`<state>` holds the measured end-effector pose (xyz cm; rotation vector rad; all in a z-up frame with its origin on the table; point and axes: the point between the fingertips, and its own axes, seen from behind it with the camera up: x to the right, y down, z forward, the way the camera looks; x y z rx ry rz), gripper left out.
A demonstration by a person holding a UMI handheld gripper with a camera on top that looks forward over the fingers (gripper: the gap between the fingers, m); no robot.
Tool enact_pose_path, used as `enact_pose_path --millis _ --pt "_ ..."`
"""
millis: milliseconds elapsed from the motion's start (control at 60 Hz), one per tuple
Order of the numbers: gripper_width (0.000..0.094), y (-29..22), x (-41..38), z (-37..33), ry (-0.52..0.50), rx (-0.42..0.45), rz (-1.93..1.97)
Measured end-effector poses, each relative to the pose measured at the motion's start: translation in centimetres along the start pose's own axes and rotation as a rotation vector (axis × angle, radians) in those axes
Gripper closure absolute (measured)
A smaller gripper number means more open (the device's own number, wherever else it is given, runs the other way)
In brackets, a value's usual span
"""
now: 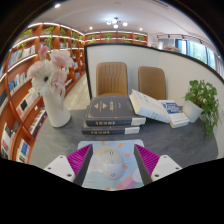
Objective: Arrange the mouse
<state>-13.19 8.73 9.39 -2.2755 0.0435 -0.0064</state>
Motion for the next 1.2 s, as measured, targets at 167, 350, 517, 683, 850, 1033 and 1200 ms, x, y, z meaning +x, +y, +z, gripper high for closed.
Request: enact_pose_path --millis 167,350,517,683,850,1033,1200 --pt "0.0108 -4.7 0.4 -9.0 -0.018 0.108 0.011" --pt "0.0110 -4.2 1.7 -17.4 -0.025 0.158 -0.006" --pt "0.0109 -1.8 3.0 -22.6 -0.042 0.166 -0.014" --pt "0.0111 -0.3 4.3 -26.4 -0.028 0.187 -0.020" --pt "0.0112 0.0 5.1 -28.7 -0.027 0.195 0.012" --pt "0.0127 0.5 5.7 -29.9 -0.011 0.194 0.004" --pt "0.0127 0.5 6.1 -30.6 -0.001 0.209 -0.006"
